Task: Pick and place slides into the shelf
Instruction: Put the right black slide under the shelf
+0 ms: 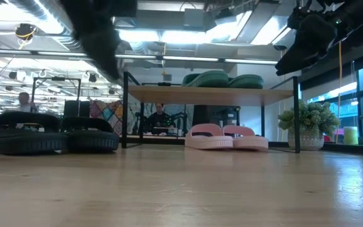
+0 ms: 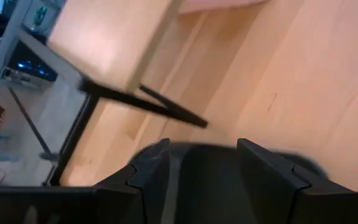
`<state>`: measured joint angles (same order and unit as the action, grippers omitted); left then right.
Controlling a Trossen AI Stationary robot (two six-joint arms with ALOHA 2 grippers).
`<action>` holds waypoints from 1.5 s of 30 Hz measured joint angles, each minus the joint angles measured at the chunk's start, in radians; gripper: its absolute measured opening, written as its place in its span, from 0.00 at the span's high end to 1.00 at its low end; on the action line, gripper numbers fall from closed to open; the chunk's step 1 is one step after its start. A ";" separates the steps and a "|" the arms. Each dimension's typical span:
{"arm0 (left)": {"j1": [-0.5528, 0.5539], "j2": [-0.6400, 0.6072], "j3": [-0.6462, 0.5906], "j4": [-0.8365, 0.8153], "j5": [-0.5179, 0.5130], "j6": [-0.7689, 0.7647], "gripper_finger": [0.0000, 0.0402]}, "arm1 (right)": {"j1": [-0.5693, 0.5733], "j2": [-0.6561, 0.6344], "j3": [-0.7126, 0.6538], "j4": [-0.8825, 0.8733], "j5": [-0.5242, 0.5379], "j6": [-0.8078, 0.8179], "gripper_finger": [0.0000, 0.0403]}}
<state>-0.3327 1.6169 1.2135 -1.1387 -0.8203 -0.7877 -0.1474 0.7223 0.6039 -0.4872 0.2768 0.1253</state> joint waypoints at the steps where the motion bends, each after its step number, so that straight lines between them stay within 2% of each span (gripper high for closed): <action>1: -0.007 0.000 -0.020 -0.002 -0.001 -0.022 0.56 | 0.000 0.000 0.000 0.002 0.000 0.000 0.21; 5: -0.016 0.000 -0.110 -0.003 -0.042 -0.111 0.56 | 0.000 0.000 0.000 0.007 0.000 0.000 0.21; 10: 0.009 0.001 -0.195 0.007 0.013 -0.228 0.56 | 0.000 0.000 0.000 0.009 0.000 0.000 0.21; 13: 0.027 0.001 -0.225 0.017 0.013 -0.258 0.56 | 0.000 0.000 0.000 0.012 0.000 0.000 0.21; 26: 0.129 0.042 -0.312 0.073 0.042 -0.250 0.56 | 0.000 0.000 0.000 0.021 0.000 0.009 0.21; 36: 0.195 0.117 -0.319 0.078 0.034 -0.214 0.56 | 0.000 0.000 0.000 0.059 0.000 0.054 0.21; 45: 0.224 0.119 -0.320 0.084 0.034 -0.213 0.56 | 0.000 0.000 0.000 0.058 0.000 0.077 0.21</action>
<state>-0.1085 1.7359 0.8940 -1.0549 -0.7860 -1.0012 -0.1478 0.7227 0.6038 -0.4294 0.2768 0.2025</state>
